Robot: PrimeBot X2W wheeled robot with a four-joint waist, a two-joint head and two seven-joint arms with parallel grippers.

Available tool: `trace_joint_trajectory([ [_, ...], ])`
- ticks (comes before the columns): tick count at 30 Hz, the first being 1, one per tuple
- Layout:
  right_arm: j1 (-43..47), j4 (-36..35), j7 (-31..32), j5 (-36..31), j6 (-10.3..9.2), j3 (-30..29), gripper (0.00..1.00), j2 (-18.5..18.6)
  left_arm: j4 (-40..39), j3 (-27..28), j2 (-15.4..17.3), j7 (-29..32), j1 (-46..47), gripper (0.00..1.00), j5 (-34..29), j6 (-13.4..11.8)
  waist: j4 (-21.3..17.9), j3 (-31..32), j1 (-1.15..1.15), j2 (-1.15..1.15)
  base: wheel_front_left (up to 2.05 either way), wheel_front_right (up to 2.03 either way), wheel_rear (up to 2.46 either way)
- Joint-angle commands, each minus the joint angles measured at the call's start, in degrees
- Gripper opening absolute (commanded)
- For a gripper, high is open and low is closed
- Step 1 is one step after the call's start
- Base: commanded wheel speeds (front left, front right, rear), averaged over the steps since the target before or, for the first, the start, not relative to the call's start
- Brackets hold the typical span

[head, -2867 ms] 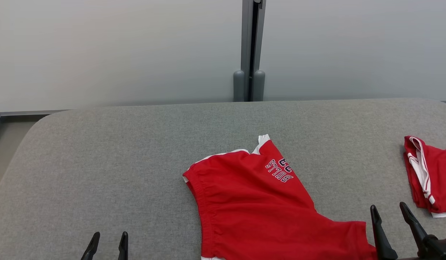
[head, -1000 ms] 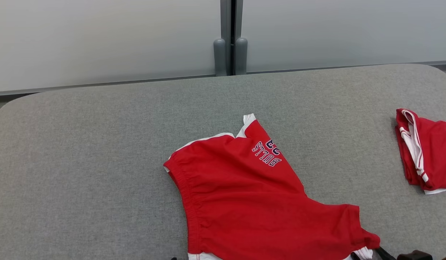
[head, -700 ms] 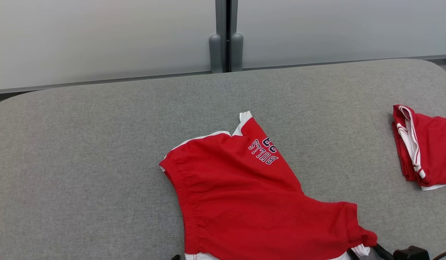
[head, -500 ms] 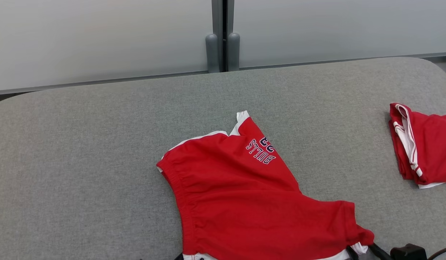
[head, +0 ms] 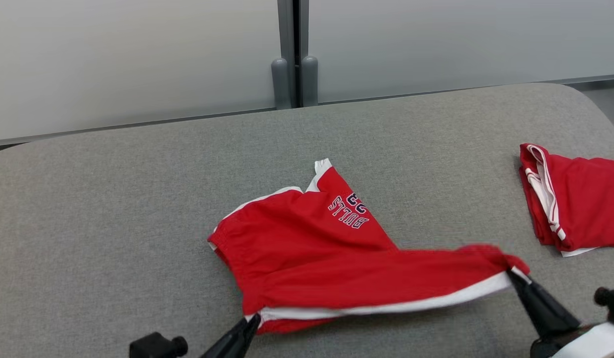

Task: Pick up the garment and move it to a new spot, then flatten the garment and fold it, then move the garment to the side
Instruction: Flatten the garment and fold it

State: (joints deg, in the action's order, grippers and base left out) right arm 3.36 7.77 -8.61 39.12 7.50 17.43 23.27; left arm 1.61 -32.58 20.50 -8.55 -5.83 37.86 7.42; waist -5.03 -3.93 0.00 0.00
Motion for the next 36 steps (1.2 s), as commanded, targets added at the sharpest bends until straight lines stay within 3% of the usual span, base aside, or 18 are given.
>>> trace_joint_trajectory([
  [1, 0.2, -6.7, 2.0, 4.1, -0.01, -2.1, 0.0, 3.8, -6.8, 1.9, 3.0, 2.1, 0.7, 0.0, 0.4, -0.8, -0.3, -0.5, 0.0, 0.0, 0.0, 0.0, 0.0],
  [6, -4.6, -21.4, 9.0, 13.4, -0.01, -8.2, 0.0, 12.0, -23.8, 5.9, 8.6, 10.6, 7.9, 0.0, 1.4, -2.2, -0.6, -4.4, 0.0, 0.0, 0.0, 0.0, 0.0],
  [11, -15.5, -24.8, 13.7, 18.1, -0.01, -12.9, 0.0, 15.8, -29.2, 9.1, 11.5, 19.2, 21.7, 0.0, 2.7, -1.8, -0.1, -11.4, 0.0, 0.0, 0.0, 0.0, 0.0],
  [15, -30.4, -21.0, 18.5, 21.2, -0.01, -14.5, 0.0, 15.7, -25.2, 10.5, 10.7, 26.7, 41.6, 0.0, 4.9, -1.0, 1.0, -18.8, 0.0, 0.0, 0.0, 0.0, 0.0],
  [20, -52.8, -9.7, 22.6, 19.4, -0.01, -14.4, 0.0, 11.8, -9.2, 8.3, 5.0, 31.0, 68.0, 0.0, 4.5, -0.3, 2.4, -28.4, 0.0, 0.0, 0.0, 0.0, 0.0],
  [25, -74.6, 3.8, 19.8, 12.3, -0.01, -13.9, 0.0, 4.3, 9.9, 6.2, -0.9, 25.4, 88.2, 0.0, -0.6, -0.1, 2.8, -35.2, 0.0, 0.0, 0.0, 0.0, 0.0],
  [29, -84.0, 11.8, 14.6, 8.8, -0.01, -13.0, 0.0, -0.6, 21.9, 5.1, -4.2, 15.3, 96.3, 0.0, -4.4, 0.0, 2.6, -37.1, 0.0, 0.0, 0.0, 0.0, 0.0],
  [32, -82.8, 14.4, 12.1, 10.1, -0.01, -11.1, 0.0, -2.9, 28.3, 3.0, -5.9, 9.3, 95.2, 0.0, -4.6, 0.0, 2.5, -37.1, 0.0, 0.0, 0.0, 0.0, 0.0],
  [36, -72.0, 13.7, 8.8, 13.0, 0.0, -6.3, 0.0, -2.6, 31.3, -3.2, -5.3, 3.4, 86.9, 0.0, -2.0, 0.0, 2.2, -34.7, 0.0, 0.0, 0.0, 0.0, 0.0],
])
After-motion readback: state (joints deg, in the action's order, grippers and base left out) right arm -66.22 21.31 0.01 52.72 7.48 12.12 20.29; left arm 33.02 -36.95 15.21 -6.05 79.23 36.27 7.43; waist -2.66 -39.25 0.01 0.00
